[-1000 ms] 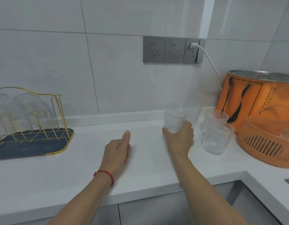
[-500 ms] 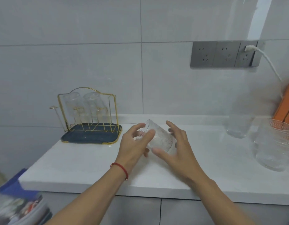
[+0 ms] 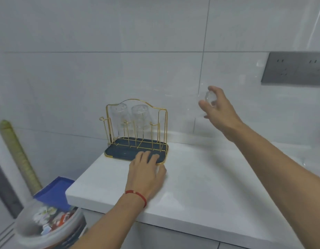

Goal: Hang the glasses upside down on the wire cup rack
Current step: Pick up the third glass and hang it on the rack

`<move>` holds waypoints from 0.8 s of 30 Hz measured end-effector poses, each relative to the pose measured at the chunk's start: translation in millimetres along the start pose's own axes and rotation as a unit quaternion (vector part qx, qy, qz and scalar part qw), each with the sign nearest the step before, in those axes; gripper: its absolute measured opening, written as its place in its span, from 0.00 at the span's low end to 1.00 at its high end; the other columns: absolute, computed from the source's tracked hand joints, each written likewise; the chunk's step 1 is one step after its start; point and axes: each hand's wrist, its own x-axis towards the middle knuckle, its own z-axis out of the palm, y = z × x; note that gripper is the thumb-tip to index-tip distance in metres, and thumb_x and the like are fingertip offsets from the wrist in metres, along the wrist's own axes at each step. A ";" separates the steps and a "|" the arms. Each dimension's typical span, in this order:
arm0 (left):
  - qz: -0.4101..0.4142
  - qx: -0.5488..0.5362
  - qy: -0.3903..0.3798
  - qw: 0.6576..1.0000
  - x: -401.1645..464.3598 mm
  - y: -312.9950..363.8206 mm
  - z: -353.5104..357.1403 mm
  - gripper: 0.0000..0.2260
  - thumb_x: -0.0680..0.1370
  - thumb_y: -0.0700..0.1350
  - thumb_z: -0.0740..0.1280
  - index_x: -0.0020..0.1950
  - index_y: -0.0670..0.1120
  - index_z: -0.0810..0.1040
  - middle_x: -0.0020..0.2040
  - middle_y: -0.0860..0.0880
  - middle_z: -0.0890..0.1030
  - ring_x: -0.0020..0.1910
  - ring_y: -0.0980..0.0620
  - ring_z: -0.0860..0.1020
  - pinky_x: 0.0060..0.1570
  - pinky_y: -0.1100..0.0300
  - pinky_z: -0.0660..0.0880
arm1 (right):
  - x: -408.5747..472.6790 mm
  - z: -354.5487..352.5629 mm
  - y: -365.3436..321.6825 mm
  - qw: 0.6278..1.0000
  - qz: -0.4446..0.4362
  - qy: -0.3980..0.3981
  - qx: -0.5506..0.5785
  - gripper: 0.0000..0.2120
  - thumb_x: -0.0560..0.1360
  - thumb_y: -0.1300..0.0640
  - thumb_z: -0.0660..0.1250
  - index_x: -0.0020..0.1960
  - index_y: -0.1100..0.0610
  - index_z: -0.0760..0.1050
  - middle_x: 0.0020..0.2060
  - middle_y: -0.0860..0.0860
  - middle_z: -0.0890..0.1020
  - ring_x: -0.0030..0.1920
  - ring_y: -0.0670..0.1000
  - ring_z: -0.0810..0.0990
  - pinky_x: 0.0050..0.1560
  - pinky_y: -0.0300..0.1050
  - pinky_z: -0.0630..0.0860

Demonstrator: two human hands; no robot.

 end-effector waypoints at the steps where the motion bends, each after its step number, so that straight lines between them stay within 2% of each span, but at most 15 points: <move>1: 0.010 0.008 -0.003 1.000 1.1 -0.5 3.0 0.21 0.80 0.56 0.55 0.70 0.51 0.73 0.71 0.50 0.71 0.73 0.48 0.63 0.72 0.48 0.64 | 15.0 0.9 -8.3 1.000 -0.011 -0.007 -0.016 0.30 0.79 0.43 0.66 0.78 0.40 0.61 0.71 0.58 0.70 0.67 0.59 0.76 0.71 0.62 0.73; 6: 0.012 0.016 -0.008 1.000 1.2 1.1 7.0 0.21 0.78 0.58 0.54 0.66 0.53 0.74 0.61 0.53 0.75 0.64 0.50 0.68 0.64 0.52 0.68 | 72.4 14.1 -42.9 0.992 -0.041 -0.101 -0.060 0.32 0.78 0.50 0.71 0.80 0.47 0.64 0.75 0.54 0.70 0.72 0.55 0.73 0.72 0.61 0.73; 9: 0.014 0.035 -0.008 0.999 1.5 2.3 7.5 0.21 0.77 0.59 0.54 0.64 0.53 0.75 0.57 0.53 0.75 0.61 0.50 0.69 0.61 0.53 0.69 | 91.6 31.3 -53.0 0.984 -0.029 -0.139 -0.107 0.36 0.76 0.50 0.75 0.79 0.52 0.65 0.74 0.57 0.71 0.72 0.59 0.73 0.73 0.60 0.72; 15: 0.010 0.044 -0.007 0.999 1.5 1.9 9.5 0.20 0.77 0.58 0.54 0.61 0.53 0.76 0.54 0.52 0.75 0.60 0.49 0.69 0.59 0.52 0.69 | 107.4 67.5 -57.1 0.957 -0.037 -0.226 -0.178 0.35 0.74 0.53 0.78 0.78 0.53 0.69 0.74 0.60 0.73 0.75 0.59 0.72 0.75 0.58 0.69; 18: 0.010 0.040 -0.003 0.999 1.3 2.1 9.6 0.18 0.77 0.56 0.54 0.59 0.52 0.76 0.52 0.51 0.74 0.58 0.48 0.69 0.57 0.52 0.69 | 112.0 77.6 -49.4 0.946 -0.041 -0.261 -0.188 0.34 0.75 0.57 0.77 0.78 0.55 0.70 0.74 0.60 0.74 0.76 0.57 0.71 0.73 0.53 0.69; 21: 0.014 0.034 0.004 0.999 1.0 2.2 9.3 0.16 0.76 0.51 0.55 0.58 0.50 0.77 0.52 0.50 0.75 0.56 0.47 0.70 0.55 0.51 0.70 | 112.6 84.2 -39.0 0.938 -0.043 -0.286 -0.193 0.35 0.75 0.57 0.78 0.78 0.55 0.70 0.73 0.61 0.75 0.70 0.57 0.75 0.66 0.49 0.70; 24: 0.014 0.027 0.004 1.000 1.7 1.6 9.3 0.16 0.78 0.50 0.54 0.60 0.50 0.77 0.53 0.50 0.75 0.57 0.47 0.69 0.56 0.51 0.70 | 111.5 90.0 -32.4 0.933 -0.045 -0.296 -0.200 0.36 0.71 0.56 0.81 0.76 0.54 0.72 0.71 0.57 0.77 0.66 0.58 0.76 0.69 0.54 0.72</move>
